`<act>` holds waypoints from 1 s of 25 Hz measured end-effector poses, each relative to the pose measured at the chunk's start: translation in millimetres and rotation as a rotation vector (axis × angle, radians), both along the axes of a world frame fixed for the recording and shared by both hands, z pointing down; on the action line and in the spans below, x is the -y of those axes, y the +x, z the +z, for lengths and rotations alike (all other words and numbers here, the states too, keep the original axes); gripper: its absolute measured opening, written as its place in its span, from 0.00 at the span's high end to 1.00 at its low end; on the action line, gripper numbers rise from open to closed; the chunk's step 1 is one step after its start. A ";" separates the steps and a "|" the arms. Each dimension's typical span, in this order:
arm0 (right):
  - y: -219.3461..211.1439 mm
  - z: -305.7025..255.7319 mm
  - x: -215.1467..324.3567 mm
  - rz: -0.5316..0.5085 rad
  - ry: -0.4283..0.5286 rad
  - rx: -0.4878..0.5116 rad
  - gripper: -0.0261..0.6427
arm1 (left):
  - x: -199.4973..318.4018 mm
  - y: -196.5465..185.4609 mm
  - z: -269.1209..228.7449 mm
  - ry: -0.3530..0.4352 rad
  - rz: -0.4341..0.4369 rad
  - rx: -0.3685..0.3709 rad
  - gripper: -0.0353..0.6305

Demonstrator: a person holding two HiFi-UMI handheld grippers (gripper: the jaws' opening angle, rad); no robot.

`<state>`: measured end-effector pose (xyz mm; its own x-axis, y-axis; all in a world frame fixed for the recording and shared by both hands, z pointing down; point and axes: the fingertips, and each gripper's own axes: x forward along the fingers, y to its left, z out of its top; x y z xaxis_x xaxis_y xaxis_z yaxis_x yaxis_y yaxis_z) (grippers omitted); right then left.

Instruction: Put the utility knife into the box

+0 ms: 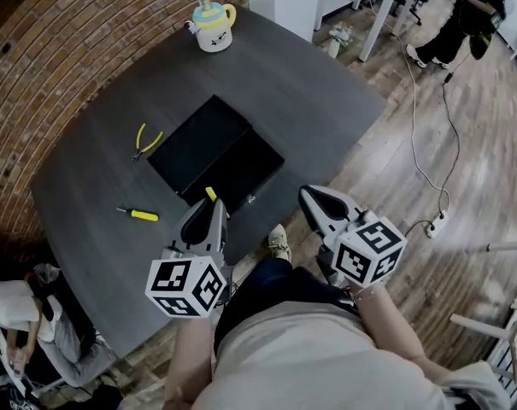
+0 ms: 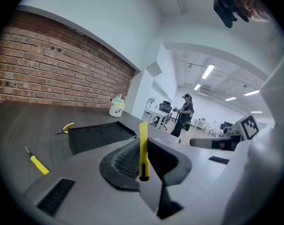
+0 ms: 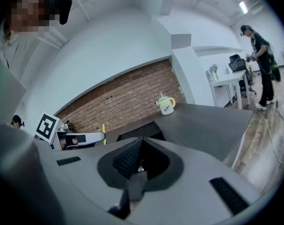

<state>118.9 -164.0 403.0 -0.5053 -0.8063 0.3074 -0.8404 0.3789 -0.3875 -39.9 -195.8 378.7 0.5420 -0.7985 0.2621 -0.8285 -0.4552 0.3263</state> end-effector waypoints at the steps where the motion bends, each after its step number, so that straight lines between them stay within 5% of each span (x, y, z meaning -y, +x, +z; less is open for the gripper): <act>1: 1.1 1.1 5.3 -0.007 -0.004 -0.003 0.95 | 5.8 0.7 2.5 -0.005 -0.007 0.000 0.85; 7: 3.7 -1.7 44.9 -0.068 -0.010 -0.008 0.95 | 40.1 15.2 15.5 -0.054 0.025 0.031 0.85; 25: -1.9 9.3 114.5 -0.133 -0.079 -0.023 0.95 | 77.9 43.6 65.1 -0.142 0.240 0.348 0.85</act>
